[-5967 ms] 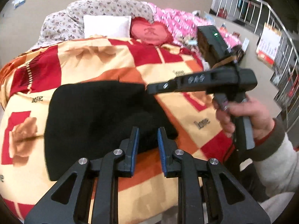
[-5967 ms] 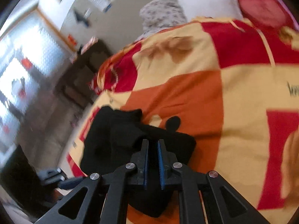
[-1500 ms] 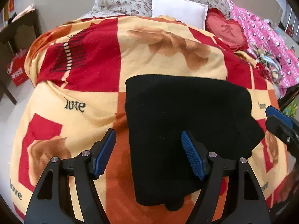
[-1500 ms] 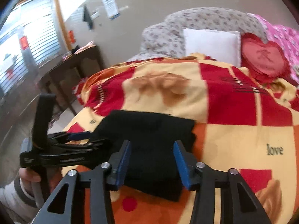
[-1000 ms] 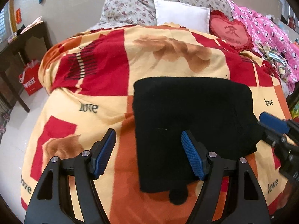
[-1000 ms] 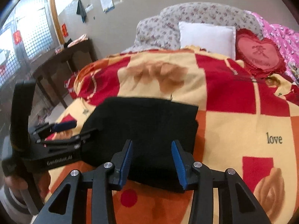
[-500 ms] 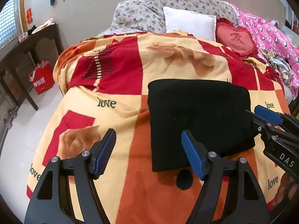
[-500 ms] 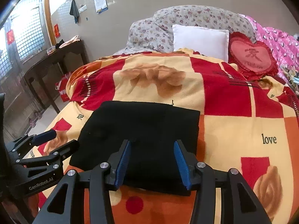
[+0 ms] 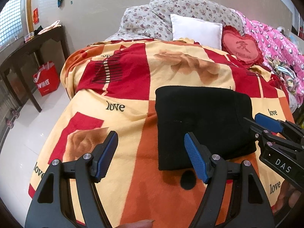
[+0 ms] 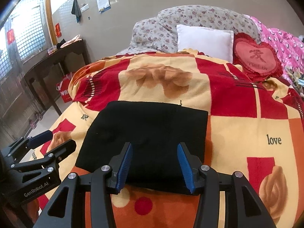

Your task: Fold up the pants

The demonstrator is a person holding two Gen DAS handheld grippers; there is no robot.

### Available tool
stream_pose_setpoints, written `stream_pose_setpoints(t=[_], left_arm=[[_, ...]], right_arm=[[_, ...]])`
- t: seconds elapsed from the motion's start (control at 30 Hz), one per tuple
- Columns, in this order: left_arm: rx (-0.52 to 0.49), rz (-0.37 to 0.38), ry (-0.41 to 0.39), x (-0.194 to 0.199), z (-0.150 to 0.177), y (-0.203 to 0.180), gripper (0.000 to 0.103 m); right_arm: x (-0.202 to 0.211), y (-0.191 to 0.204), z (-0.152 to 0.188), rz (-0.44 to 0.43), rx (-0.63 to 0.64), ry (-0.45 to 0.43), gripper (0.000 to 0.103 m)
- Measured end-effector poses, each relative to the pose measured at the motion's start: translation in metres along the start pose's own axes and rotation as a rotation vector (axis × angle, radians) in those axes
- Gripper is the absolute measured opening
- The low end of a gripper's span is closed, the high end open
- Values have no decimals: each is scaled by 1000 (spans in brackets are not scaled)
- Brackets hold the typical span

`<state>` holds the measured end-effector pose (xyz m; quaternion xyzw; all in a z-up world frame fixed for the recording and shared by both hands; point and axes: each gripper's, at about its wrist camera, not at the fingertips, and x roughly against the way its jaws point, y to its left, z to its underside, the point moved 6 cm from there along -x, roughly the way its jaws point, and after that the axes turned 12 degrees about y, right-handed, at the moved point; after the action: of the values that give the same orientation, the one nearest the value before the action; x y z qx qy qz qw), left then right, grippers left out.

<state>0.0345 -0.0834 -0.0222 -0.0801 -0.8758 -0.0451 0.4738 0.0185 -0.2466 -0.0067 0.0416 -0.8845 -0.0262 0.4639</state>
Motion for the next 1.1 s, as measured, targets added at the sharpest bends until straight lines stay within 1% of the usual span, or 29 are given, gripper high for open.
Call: stream_pose_setpoints(t=[0.27,1.1], left_arm=[[-1,-10,-11,3,0,0,73],[-15,-17,21,-7,6,-3,73]], right_arm=[[-1,2,1,-3,-3,14,48],[-10,4,6,-20,0,41,49]])
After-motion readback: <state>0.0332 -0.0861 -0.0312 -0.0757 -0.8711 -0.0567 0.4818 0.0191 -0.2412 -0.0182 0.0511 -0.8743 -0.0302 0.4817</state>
